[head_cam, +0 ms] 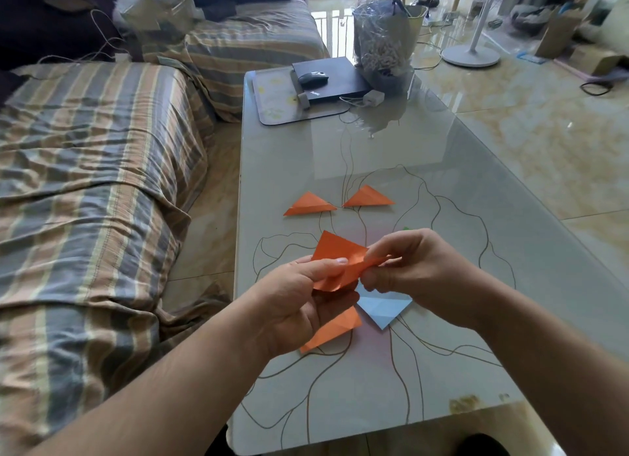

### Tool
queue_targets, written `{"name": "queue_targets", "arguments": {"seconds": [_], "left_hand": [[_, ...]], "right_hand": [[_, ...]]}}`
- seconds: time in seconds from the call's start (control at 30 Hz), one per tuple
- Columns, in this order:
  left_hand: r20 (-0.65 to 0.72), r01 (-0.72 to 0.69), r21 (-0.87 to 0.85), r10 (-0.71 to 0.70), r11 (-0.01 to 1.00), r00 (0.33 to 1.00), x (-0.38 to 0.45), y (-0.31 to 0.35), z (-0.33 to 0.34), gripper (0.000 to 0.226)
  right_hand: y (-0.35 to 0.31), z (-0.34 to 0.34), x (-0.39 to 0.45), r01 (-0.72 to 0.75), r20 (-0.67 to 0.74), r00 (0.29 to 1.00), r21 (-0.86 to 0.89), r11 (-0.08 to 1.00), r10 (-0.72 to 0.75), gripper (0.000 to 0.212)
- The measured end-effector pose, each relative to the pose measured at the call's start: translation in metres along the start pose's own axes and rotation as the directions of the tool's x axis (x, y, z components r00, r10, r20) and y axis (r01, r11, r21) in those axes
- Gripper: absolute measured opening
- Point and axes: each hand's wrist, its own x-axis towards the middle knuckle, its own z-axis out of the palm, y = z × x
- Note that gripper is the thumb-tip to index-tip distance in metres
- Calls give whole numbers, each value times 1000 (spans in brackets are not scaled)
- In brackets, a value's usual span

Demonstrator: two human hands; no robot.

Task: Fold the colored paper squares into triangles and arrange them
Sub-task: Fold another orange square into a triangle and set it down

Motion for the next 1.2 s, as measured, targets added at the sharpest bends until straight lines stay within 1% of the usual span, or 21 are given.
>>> {"name": "queue_targets", "arguments": {"seconds": [0.1, 0.17, 0.23, 0.33, 0.4, 0.5, 0.6, 0.63, 0.7, 0.73, 0.8, 0.83, 0.9, 1.0, 1.1, 1.2], "left_hand": [[-33, 27, 11, -27, 1000, 999, -3, 0, -1, 13], [-35, 49, 16, -49, 999, 998, -3, -1, -1, 18], [-24, 54, 30, -54, 998, 998, -4, -1, 0, 19], [-3, 44, 36, -44, 998, 999, -5, -2, 0, 16], [8, 45, 20, -45, 999, 999, -4, -2, 0, 14], [22, 38, -3, -38, 999, 999, -2, -3, -2, 8], [29, 30, -3, -30, 1000, 999, -1, -2, -2, 4], [35, 27, 5, -27, 1000, 999, -1, -2, -2, 6], [59, 14, 26, -16, 1000, 998, -2, -2, -2, 11], [71, 10, 35, -13, 999, 997, -3, -2, -2, 18], [87, 5, 52, -10, 999, 996, -4, -2, -2, 40], [94, -3, 65, -3, 998, 996, -6, -1, -2, 47], [114, -24, 91, 14, 996, 993, -9, 0, 0, 50], [111, -63, 123, 50, 990, 993, -10, -1, 2, 42], [80, -153, 182, 141, 971, 987, -7, -4, 2, 27], [39, -242, 259, 240, 935, 970, -1, -7, 0, 19]], "right_hand": [[-4, -1, -1, -70, 21, 997, 14, 997, 70, 18], [-5, -2, 0, -152, -6, 988, 78, 985, 153, 19], [-4, -4, 1, -235, -11, 971, 153, 960, 239, 24], [-7, -6, 2, -327, -6, 942, 201, 923, 335, 44], [-8, -8, 1, -346, -13, 934, 202, 916, 356, 42], [-10, -12, -1, -351, 2, 934, 193, 916, 358, 33], [-11, -16, -2, -356, 30, 934, 167, 920, 356, 35], [-11, -15, -2, -362, 32, 932, 170, 917, 362, 37], [-10, -13, -2, -372, 28, 927, 183, 910, 373, 44], [-10, -12, -1, -373, 20, 926, 195, 907, 376, 46], [-10, -9, 0, -360, -9, 929, 208, 910, 369, 41], [-11, -8, 0, -348, -32, 932, 201, 916, 361, 38], [-13, -7, 0, -326, -90, 936, 145, 934, 340, 37], [-13, -4, -1, -302, -158, 940, 28, 953, 302, 32], [-10, -3, 0, -278, -189, 945, -33, 960, 267, 28], [-9, -3, 0, -272, -200, 946, -74, 959, 253, 28]]}}
